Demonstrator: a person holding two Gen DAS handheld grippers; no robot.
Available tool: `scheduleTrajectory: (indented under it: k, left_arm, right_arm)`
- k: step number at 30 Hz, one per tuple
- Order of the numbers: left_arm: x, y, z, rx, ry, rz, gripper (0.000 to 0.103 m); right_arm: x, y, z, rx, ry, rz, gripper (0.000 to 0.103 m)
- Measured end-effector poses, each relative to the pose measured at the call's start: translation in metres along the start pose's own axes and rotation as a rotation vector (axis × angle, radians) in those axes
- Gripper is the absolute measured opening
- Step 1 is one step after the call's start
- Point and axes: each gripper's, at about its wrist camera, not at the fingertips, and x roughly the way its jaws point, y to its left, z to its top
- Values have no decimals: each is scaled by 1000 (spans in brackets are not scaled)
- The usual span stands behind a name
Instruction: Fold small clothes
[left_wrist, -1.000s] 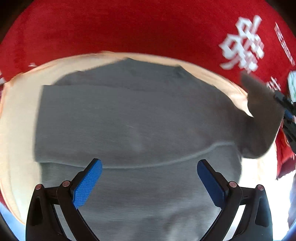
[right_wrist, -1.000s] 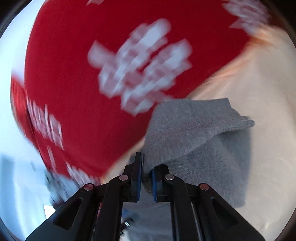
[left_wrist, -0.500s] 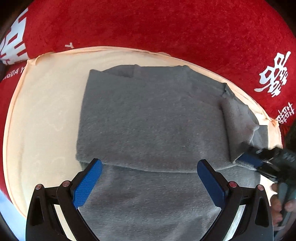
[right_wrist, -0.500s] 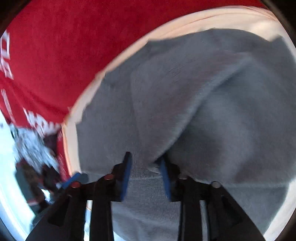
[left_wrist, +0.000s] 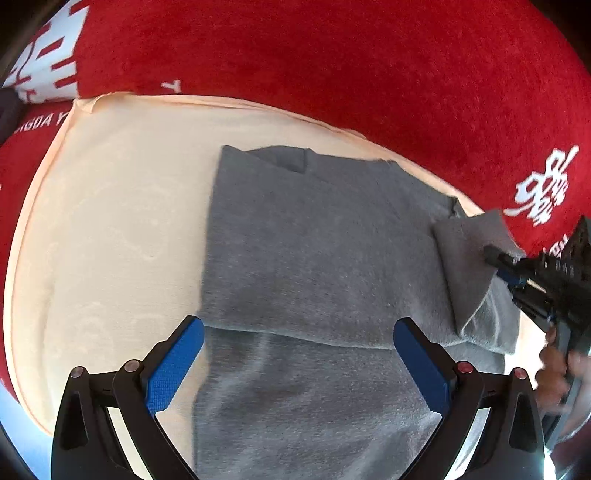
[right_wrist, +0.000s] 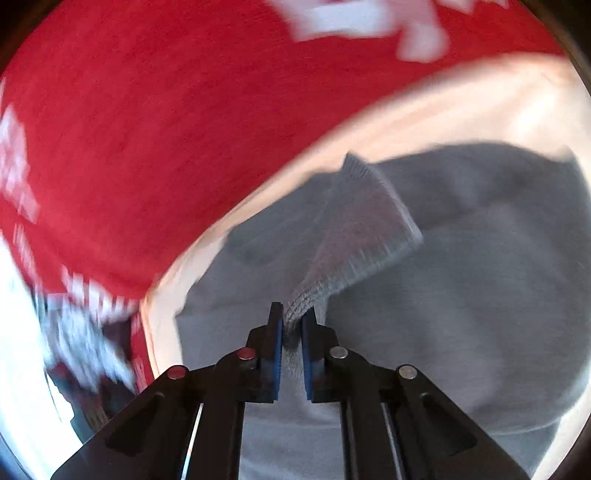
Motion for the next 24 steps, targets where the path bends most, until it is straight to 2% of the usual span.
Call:
scheduleTrajectory:
  k: [1, 4, 7, 8, 9, 12, 16, 21, 24]
  left_arm:
    - [-1, 5, 1, -11, 2, -8, 103]
    - [-2, 16, 3, -49, 5, -27, 103]
    - [-1, 19, 3, -65, 14, -57, 103]
    - [2, 17, 3, -67, 22, -74, 103]
    - [4, 15, 3, -67, 30, -89, 103]
    - [12, 6, 1, -63, 63, -140, 103]
    - [26, -13, 4, -76, 100, -237, 103]
    - [48, -34, 19, -111, 143, -345, 103]
    - [70, -41, 28, -163, 176, -375, 103]
  right_arm:
    - [8, 21, -9, -90, 34, -16, 10]
    - [29, 47, -33, -271, 120, -93, 10]
    - [59, 67, -65, -435, 248, -195, 11]
    - [67, 69, -76, -489, 284, -243, 14]
    - [72, 70, -85, -536, 303, -284, 23]
    - [60, 71, -102, -600, 290, -299, 35]
    - [30, 36, -102, -440, 270, -261, 37]
    - [-14, -32, -89, -91, 185, -98, 37]
    - [-30, -68, -88, 69, 149, -21, 37]
